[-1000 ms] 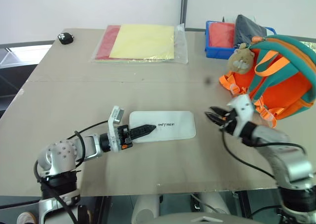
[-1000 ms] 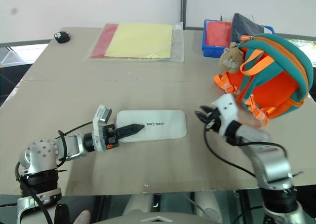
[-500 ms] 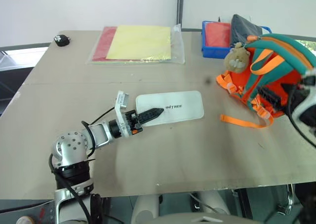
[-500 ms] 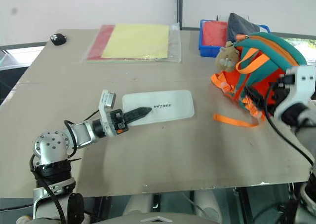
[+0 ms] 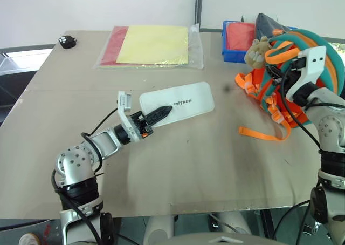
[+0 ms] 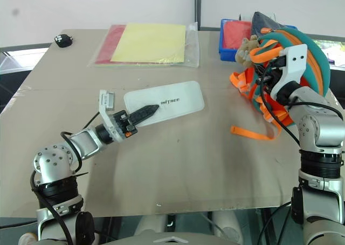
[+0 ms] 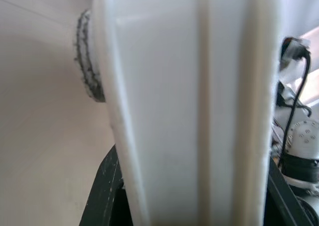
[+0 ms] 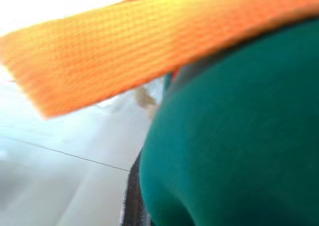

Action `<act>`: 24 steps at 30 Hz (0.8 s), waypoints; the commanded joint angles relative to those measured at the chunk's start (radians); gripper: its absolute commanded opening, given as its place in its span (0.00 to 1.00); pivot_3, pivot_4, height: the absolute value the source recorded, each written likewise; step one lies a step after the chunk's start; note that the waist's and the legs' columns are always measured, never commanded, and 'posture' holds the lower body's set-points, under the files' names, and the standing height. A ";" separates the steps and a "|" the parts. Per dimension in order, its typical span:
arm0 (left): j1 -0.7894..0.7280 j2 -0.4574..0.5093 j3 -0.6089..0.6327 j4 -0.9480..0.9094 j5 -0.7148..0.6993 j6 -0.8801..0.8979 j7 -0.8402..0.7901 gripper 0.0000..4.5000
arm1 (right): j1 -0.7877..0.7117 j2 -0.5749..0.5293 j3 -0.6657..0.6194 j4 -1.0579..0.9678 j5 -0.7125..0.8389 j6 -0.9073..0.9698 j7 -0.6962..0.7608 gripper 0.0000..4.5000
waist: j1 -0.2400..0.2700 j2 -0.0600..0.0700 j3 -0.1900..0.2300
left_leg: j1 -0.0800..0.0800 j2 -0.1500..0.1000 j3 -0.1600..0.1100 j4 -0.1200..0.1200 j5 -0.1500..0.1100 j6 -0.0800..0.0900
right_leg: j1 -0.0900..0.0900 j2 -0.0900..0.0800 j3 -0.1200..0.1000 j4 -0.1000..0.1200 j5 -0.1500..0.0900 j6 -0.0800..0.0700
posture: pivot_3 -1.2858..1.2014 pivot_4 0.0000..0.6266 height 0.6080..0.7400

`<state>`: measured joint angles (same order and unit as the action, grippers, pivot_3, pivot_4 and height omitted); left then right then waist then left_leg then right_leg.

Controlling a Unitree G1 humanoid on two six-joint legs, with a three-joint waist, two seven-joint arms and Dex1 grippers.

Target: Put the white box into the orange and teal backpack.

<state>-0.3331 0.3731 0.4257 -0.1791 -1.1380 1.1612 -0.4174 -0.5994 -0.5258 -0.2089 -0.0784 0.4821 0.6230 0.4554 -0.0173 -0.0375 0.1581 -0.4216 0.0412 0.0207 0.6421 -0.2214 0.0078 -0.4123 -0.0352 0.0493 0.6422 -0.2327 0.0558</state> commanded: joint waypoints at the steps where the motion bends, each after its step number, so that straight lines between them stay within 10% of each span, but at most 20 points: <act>1: -0.004 0.015 0.029 -0.055 0.036 -0.122 -0.009 0.25 | -0.121 0.040 -0.020 -0.081 0.109 -0.071 0.093 0.02 | -0.003 0.001 0.001 | 0.000 0.000 0.000 0.000 0.000 0.000 | 0.000 0.000 0.000 0.000 0.000 0.000 | 0.52 0.24 1.00; 10: 0.056 0.102 0.114 -0.125 0.169 -0.390 -0.023 0.25 | -0.173 0.016 0.058 -0.254 0.380 0.121 0.314 0.02 | 0.002 0.003 0.002 | -0.003 0.001 -0.002 -0.002 0.000 0.000 | -0.001 0.000 -0.003 -0.002 0.000 0.000 | 0.52 0.24 1.00; 24: 0.197 0.376 0.245 -0.252 -0.033 -0.432 -0.417 0.25 | -0.005 -0.077 0.178 -0.269 0.284 0.094 0.438 0.02 | 0.006 0.001 0.002 | -0.005 0.000 -0.004 0.006 0.000 0.000 | -0.001 -0.003 -0.008 0.000 -0.002 -0.004 | 0.52 0.24 1.00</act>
<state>-0.1385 0.7314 0.6430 -0.3964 -1.1408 0.7512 -0.7954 -0.6026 -0.5894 0.0012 -0.3348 0.7599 0.7372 0.8789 -0.0115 -0.0362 0.1602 -0.4252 0.0410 0.0167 0.6479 -0.2214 0.0079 -0.4119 -0.0387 0.0419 0.6424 -0.2351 0.0515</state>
